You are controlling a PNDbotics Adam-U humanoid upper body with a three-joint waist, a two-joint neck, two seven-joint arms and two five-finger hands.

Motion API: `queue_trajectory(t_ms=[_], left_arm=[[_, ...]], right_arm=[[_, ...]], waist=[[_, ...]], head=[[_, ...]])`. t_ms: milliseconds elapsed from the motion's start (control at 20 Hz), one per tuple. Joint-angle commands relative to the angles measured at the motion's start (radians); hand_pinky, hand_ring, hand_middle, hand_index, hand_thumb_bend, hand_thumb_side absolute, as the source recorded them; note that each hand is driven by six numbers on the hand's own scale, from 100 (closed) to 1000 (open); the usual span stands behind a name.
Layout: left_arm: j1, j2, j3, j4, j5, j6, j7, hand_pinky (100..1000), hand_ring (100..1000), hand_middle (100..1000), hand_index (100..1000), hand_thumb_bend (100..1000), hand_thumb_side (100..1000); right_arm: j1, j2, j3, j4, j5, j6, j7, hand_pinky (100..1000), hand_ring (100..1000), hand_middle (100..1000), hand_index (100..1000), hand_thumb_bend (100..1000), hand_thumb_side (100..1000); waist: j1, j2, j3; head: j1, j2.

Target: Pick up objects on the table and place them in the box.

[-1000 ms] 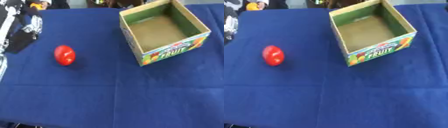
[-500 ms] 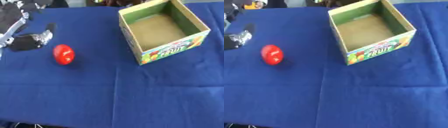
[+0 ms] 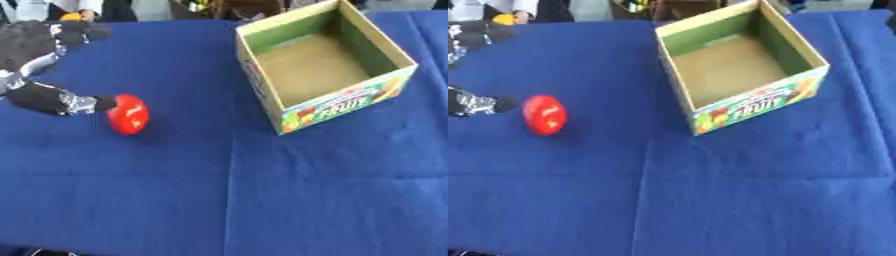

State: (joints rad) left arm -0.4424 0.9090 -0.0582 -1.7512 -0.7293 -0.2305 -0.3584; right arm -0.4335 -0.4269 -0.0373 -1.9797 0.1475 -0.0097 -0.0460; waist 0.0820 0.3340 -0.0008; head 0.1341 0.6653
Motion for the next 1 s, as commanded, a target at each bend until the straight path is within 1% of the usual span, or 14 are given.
queue_trajectory(t_ms=[50,100,150,200,450,550,700,750,850,1000], left_arm=[[-0.021,0.052,-0.001,0.010,-0.013,-0.018,-0.049,672,840,922,1000,737,852],[-0.027,0.052,-0.002,0.013,-0.015,-0.023,-0.065,672,840,922,1000,739,847],[-0.033,0.051,-0.004,0.017,-0.015,-0.027,-0.081,677,845,928,1000,742,805],[-0.039,0.051,-0.009,0.024,-0.013,-0.032,-0.098,680,848,933,1000,731,785],[-0.072,0.051,-0.038,0.060,0.007,-0.049,-0.182,691,860,946,1000,719,751],[-0.085,0.052,-0.052,0.075,0.006,-0.055,-0.215,712,873,956,1000,690,701],[-0.104,0.053,-0.066,0.089,-0.010,-0.067,-0.258,723,882,963,1000,668,671],[-0.109,0.052,-0.069,0.093,-0.015,-0.070,-0.268,723,882,963,1000,668,671],[-0.122,0.050,-0.080,0.109,-0.029,-0.077,-0.281,729,886,960,1000,629,636],[-0.139,0.044,-0.097,0.143,-0.051,-0.090,-0.290,730,890,956,1000,605,616]], right_arm=[[-0.008,-0.015,-0.003,-0.020,-0.004,0.000,0.003,696,746,502,712,249,668],[-0.007,-0.015,-0.002,-0.020,-0.004,0.000,0.004,696,746,502,712,249,668],[-0.007,-0.015,-0.002,-0.020,-0.004,0.000,0.004,696,746,502,712,250,668],[-0.008,-0.014,-0.001,-0.020,-0.004,0.000,0.005,696,746,502,712,251,668],[-0.007,-0.015,0.001,-0.020,-0.005,0.000,0.008,696,746,502,712,254,669],[-0.008,-0.016,0.001,-0.020,-0.005,0.000,0.009,696,746,502,712,255,670],[-0.008,-0.016,0.002,-0.020,-0.005,0.000,0.010,696,747,501,713,255,670],[-0.008,-0.016,0.002,-0.020,-0.006,0.000,0.010,696,747,501,713,255,670],[-0.008,-0.015,0.004,-0.020,-0.006,0.000,0.012,697,747,501,713,256,670],[-0.008,-0.015,0.004,-0.020,-0.006,0.000,0.013,697,747,501,713,257,670]], waist=[[0.000,-0.021,-0.002],[0.001,-0.021,-0.002],[0.001,-0.021,-0.003],[0.002,-0.021,-0.004],[0.002,-0.020,-0.008],[0.002,-0.020,-0.011],[0.004,-0.018,-0.013],[0.004,-0.018,-0.013],[0.006,-0.017,-0.015],[0.007,-0.015,-0.019]], head=[[0.000,-0.011],[0.001,-0.011],[0.001,-0.011],[0.001,-0.011],[0.005,-0.010],[0.006,-0.011],[0.007,-0.013],[0.007,-0.013],[0.008,-0.014],[0.011,-0.016]])
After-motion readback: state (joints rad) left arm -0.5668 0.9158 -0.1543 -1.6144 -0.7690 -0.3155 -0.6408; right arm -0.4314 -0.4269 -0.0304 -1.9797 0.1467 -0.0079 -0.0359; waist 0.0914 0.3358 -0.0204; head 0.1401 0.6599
